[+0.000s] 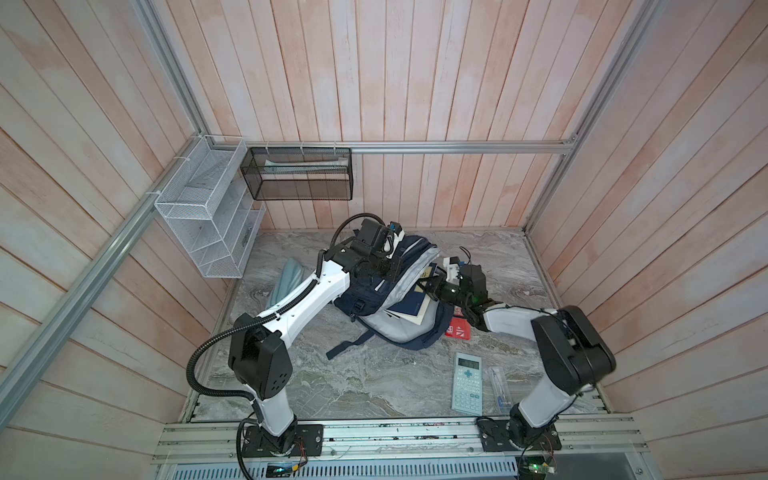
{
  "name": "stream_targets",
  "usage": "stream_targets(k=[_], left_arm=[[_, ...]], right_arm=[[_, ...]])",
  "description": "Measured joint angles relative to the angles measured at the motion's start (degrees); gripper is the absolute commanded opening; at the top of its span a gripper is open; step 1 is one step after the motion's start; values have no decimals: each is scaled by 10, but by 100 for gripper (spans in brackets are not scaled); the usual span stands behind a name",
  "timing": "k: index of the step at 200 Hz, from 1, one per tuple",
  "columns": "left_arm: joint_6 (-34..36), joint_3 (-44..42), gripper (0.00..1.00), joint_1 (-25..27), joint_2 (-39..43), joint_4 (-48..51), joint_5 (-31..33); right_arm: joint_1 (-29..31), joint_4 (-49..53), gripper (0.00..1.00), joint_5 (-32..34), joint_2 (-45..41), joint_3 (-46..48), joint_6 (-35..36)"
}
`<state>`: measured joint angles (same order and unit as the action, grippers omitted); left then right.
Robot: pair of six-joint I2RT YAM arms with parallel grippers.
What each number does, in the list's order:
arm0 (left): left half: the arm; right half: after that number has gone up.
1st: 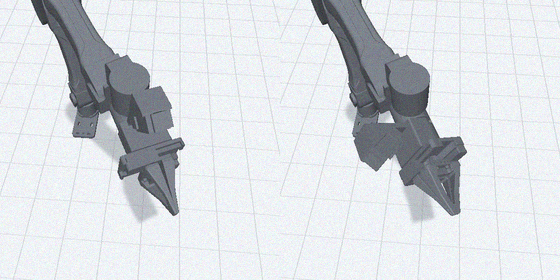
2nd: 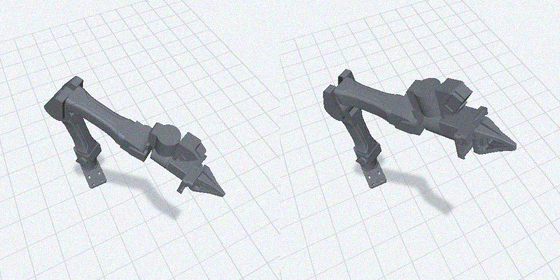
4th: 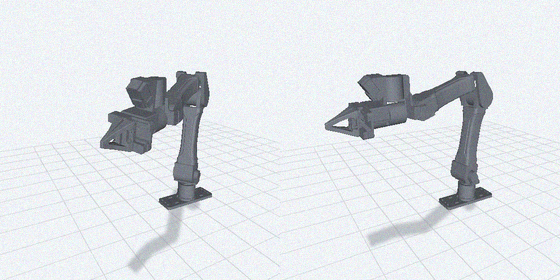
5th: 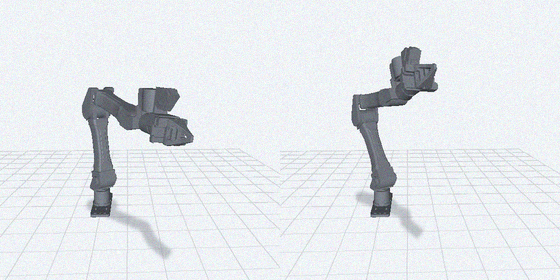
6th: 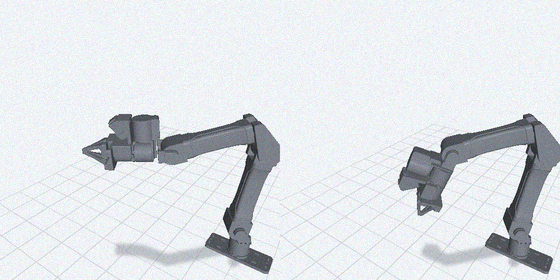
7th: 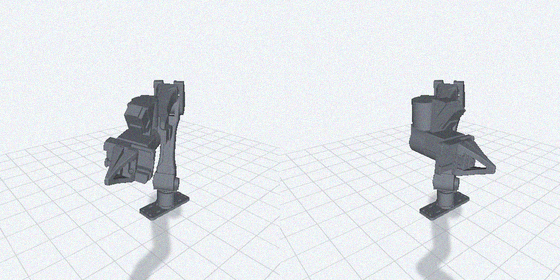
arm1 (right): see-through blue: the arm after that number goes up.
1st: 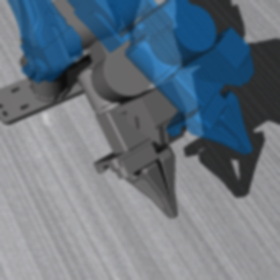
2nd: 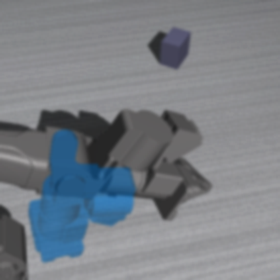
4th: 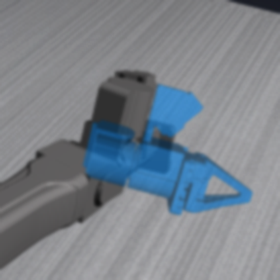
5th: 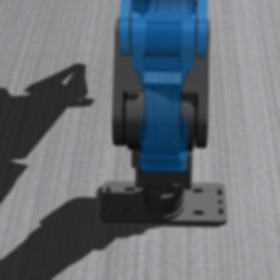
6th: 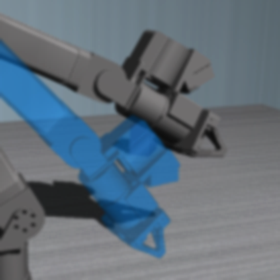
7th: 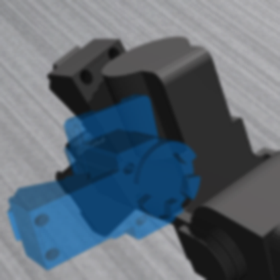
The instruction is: Pack the student bag
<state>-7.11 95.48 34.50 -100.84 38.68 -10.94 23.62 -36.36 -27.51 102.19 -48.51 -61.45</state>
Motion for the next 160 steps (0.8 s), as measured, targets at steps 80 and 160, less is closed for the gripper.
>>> stream_targets(k=[80,160], left_arm=[[-52,-84,0,4,-1,-73,-39],[-115,-169,64,26,-53,-159,-47]], right_arm=[[21,185,37,89,-83,1,45],[114,300,56,203,-304,145,42]])
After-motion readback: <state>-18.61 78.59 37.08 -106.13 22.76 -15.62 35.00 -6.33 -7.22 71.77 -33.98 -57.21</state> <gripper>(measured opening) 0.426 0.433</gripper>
